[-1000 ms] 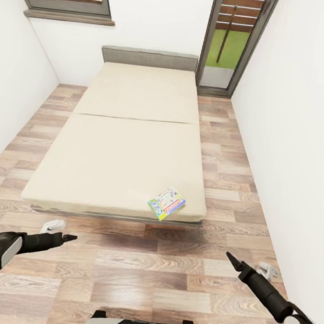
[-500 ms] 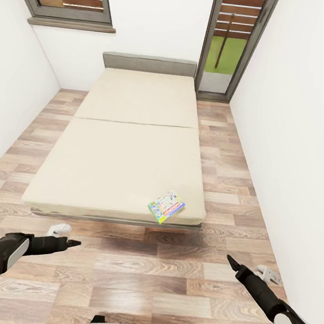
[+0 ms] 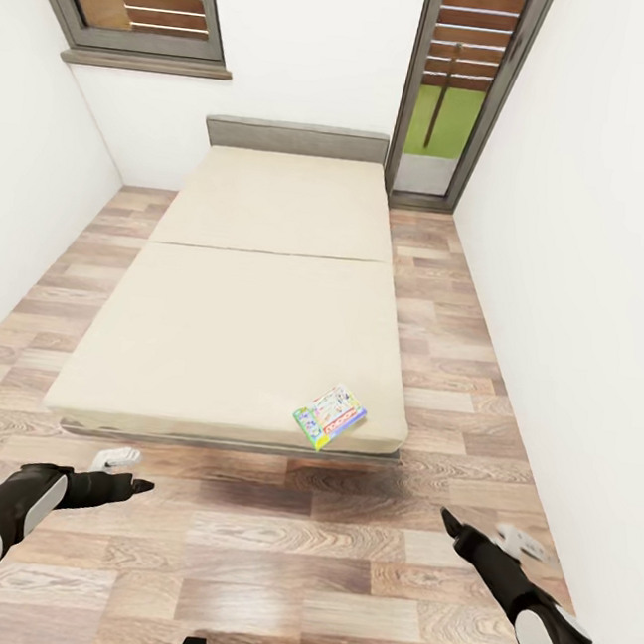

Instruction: Put all the toys in the child's room - the three board games (two on the bed and one on the table), the two jigsaw puzzles on the table, and the tennis ball on the table - inside the toy box on the table in the child's room.

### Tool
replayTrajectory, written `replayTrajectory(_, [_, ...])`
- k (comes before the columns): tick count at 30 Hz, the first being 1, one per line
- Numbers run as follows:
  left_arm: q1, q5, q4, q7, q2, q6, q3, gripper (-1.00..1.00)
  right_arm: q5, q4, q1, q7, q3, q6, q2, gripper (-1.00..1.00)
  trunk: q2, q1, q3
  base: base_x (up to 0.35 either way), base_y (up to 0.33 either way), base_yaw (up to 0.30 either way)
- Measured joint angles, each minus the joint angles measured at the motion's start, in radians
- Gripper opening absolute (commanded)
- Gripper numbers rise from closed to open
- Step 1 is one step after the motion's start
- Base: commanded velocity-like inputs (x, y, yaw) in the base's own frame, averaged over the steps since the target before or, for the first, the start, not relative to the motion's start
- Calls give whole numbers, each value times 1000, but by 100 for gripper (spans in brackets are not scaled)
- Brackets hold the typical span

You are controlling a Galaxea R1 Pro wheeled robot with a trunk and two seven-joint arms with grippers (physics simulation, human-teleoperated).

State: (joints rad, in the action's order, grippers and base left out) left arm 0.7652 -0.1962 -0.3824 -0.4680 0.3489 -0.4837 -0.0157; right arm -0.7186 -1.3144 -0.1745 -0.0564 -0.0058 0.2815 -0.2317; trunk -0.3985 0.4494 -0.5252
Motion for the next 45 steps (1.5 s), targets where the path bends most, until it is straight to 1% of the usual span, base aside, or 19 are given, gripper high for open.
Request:
replayTrajectory(2, [0, 0, 0, 4, -1, 0, 0, 100, 7, 2, -7, -18, 0, 6, 12, 100, 0, 0, 3, 0, 0, 0])
replayTrajectory(6, [0, -1, 0, 7, -1, 0, 0, 100, 32, 3, -14, -64, 1, 35, 21, 100, 0, 0, 10, 0, 0, 0])
replayTrajectory(7, [0, -1, 0, 8, -1, 0, 0, 100, 49, 4, -19, -84, 1, 50, 25, 100, 0, 0, 12, 0, 0, 0])
replayTrajectory(11, [0, -1, 0, 9, -1, 0, 0, 100, 94, 4, -32, -120, 5, 78, 43, 100, 0, 0, 18, 0, 0, 0])
replayTrajectory(12, [0, -1, 0, 9, -1, 0, -1, 100, 117, 4, -40, -133, 10, 92, 56, 100, 0, 0, 20, 0, 0, 0])
replayTrajectory(16, [0, -1, 0, 9, -1, 0, -1, 100, 171, 3, -56, -153, 17, 124, 92, 100, 0, 0, 27, 0, 0, 0])
replayTrajectory(17, [0, -1, 0, 9, -1, 0, -1, 100, 200, 2, -63, -159, 19, 143, 109, 100, 0, 0, 28, 0, 0, 0])
replayTrajectory(21, [0, -2, 0, 5, 0, 0, -1, 100, 268, -2, -73, -168, 21, 201, 147, 100, 0, 0, 35, 0, 0, 0])
replayTrajectory(22, [0, -2, 0, 4, 0, 0, -1, 100, 273, -2, -73, -169, 21, 208, 151, 100, 0, 0, 37, 0, 0, 0])
replayTrajectory(25, [0, -3, -1, 1, 1, 2, -3, 100, 282, -3, -76, -169, 18, 224, 155, 100, 0, 0, 42, 0, 0, 0])
replayTrajectory(27, [0, -3, -1, -1, 2, 2, -3, 100, 284, -3, -77, -170, 16, 228, 154, 100, 0, 0, 45, 0, 0, 0])
replayTrajectory(31, [0, -4, -2, -25, 10, 3, -1, 100, 285, -11, -78, -167, 6, 245, 148, 100, 0, 0, 51, 0, 0, 0])
replayTrajectory(36, [0, -3, -3, -123, 30, 3, -1, 100, 280, -35, -78, -162, -31, 292, 146, 100, 0, 0, 60, 0, 0, 0])
replayTrajectory(37, [0, -3, -3, -163, 39, 3, -1, 100, 274, -42, -77, -158, -46, 307, 145, 100, 0, 0, 61, 0, 0, 0])
replayTrajectory(40, [0, -2, -3, -219, 53, 3, -2, 100, 258, -49, -77, -135, -66, 323, 143, 100, 0, 0, 66, 0, 0, 0])
replayTrajectory(41, [0, -2, -3, -249, 61, 3, -3, 100, 244, -51, -77, -108, -76, 329, 142, 100, 0, 0, 68, 0, 0, 0])
replayTrajectory(43, [0, -2, -4, -274, 69, 3, -3, 100, 230, -53, -77, -69, -86, 334, 141, 100, 0, 0, 71, 0, 0, 0])
replayTrajectory(44, [0, -2, -3, -295, 75, 3, -4, 100, 220, -53, -77, -25, -95, 336, 138, 100, 0, 0, 73, 0, 0, 0])
replayTrajectory(45, [0, -3, -3, -304, 77, 3, -4, 100, 215, -53, -77, -2, -100, 337, 135, 100, 0, 0, 75, 0, 0, 0])
